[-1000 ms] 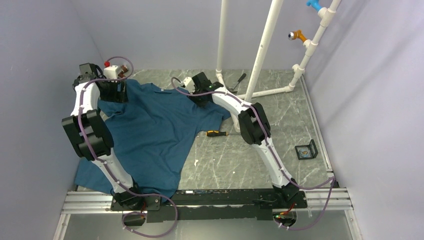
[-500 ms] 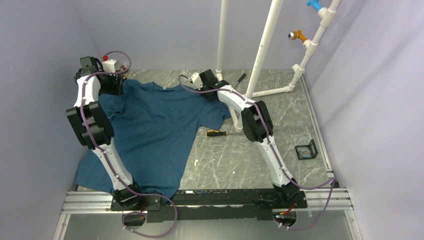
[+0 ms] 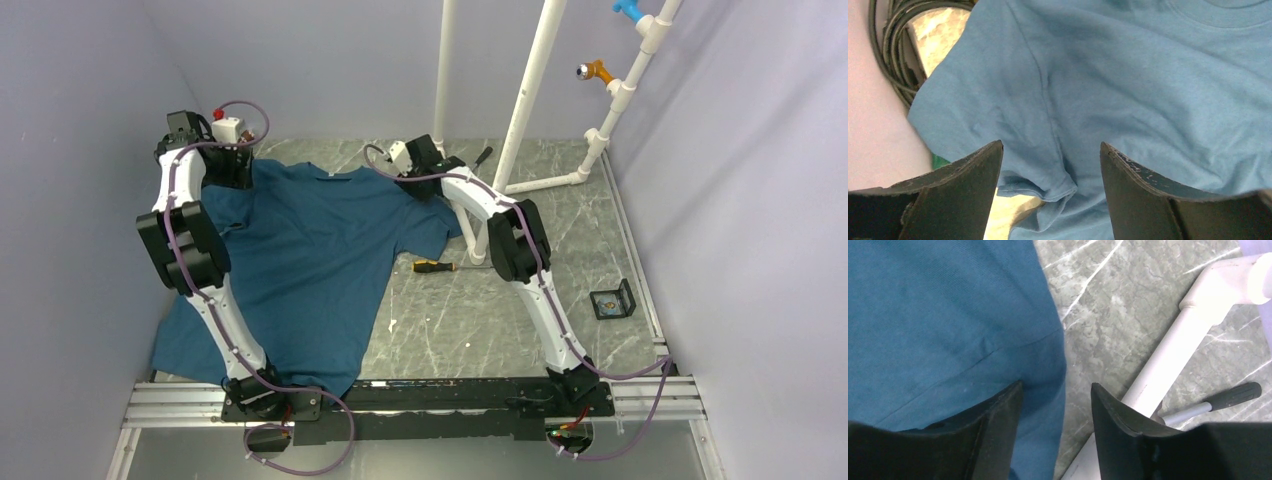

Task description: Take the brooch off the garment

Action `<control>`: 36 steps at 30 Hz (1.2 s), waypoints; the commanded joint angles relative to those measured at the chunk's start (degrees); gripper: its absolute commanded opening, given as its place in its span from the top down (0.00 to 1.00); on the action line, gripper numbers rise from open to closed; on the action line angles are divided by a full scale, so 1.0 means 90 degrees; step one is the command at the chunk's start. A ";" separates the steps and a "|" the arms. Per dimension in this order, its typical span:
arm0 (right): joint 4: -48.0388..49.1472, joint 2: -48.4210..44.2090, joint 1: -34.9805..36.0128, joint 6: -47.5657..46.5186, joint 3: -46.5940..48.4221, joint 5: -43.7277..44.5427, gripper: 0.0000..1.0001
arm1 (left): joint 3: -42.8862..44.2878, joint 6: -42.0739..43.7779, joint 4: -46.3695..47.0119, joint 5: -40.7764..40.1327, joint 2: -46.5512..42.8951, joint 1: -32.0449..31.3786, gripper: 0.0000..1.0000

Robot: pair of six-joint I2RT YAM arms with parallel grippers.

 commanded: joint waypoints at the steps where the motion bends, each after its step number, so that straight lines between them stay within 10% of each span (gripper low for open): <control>1: -0.0298 -0.0862 0.0039 0.0224 -0.0257 -0.0722 0.38 | -0.0113 0.0419 -0.0247 0.0832 -0.0703 -0.0055 0.22; 13: -0.0790 -0.2335 0.0429 0.0726 -0.0841 -0.2064 0.14 | -0.2822 0.1083 -0.0659 0.1452 -0.3291 -0.0075 0.11; 18: -0.0411 -0.3567 0.0430 0.1046 -0.2270 -0.2524 0.01 | -0.3286 0.0486 -0.0789 0.1491 -0.4150 -0.0073 0.01; 36: 0.0100 -0.9133 0.0508 0.0516 -0.8177 -0.2439 0.00 | -0.5970 0.0252 -0.0576 0.0585 -0.7807 -0.0074 0.00</control>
